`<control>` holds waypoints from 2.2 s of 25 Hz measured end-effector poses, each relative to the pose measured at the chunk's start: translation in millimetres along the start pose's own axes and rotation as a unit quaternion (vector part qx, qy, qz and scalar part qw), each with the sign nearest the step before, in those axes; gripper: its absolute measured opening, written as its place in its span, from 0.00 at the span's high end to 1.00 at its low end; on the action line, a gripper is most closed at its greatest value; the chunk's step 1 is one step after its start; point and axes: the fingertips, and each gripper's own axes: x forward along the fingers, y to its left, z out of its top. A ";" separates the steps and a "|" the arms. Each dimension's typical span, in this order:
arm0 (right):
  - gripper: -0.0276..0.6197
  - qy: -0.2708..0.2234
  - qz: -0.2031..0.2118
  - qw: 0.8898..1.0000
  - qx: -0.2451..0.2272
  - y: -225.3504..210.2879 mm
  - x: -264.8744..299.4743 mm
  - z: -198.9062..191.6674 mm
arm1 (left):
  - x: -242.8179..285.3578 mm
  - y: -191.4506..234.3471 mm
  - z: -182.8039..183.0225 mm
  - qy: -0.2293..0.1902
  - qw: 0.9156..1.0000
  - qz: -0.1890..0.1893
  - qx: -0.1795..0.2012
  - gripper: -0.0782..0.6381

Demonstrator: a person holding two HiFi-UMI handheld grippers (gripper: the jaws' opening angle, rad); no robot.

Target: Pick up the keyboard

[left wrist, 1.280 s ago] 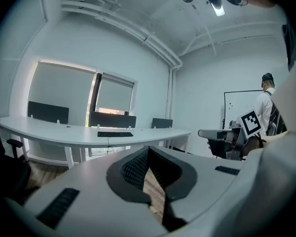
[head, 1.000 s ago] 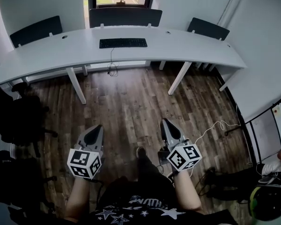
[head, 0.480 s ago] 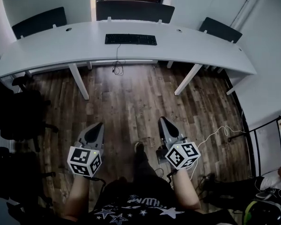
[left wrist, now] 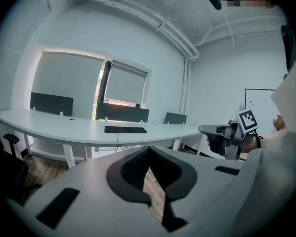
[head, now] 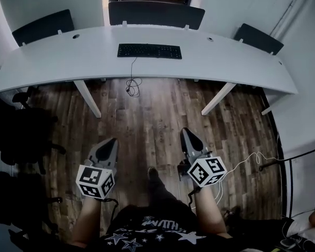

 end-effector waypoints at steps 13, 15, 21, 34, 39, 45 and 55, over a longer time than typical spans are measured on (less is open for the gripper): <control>0.95 0.019 0.021 0.999 0.016 -85.8 94.1 30.9 | 118.2 8.9 36.4 0.015 1.000 0.018 0.001 0.88; 0.95 0.021 0.021 0.999 0.022 -99.5 105.6 32.2 | 132.4 9.8 40.6 0.014 1.000 0.021 0.001 0.88; 0.95 0.024 0.033 0.999 0.019 -129.3 132.3 40.7 | 162.9 5.2 52.8 0.003 1.000 0.022 0.010 0.88; 0.95 0.040 0.016 0.998 0.052 -161.6 171.4 35.6 | 201.1 34.6 66.5 0.009 0.999 0.029 0.010 0.88; 0.95 0.041 -0.026 0.996 0.069 -195.3 197.2 39.5 | 236.4 73.7 58.2 0.031 0.999 0.039 -0.002 0.88; 0.95 0.081 -0.062 0.988 0.112 -234.7 248.9 33.1 | 293.2 122.0 70.5 0.045 0.998 0.031 -0.011 0.88; 0.95 0.124 -0.131 0.968 0.173 -276.9 334.3 14.3 | 360.6 197.4 77.6 0.083 0.996 0.021 -0.033 0.88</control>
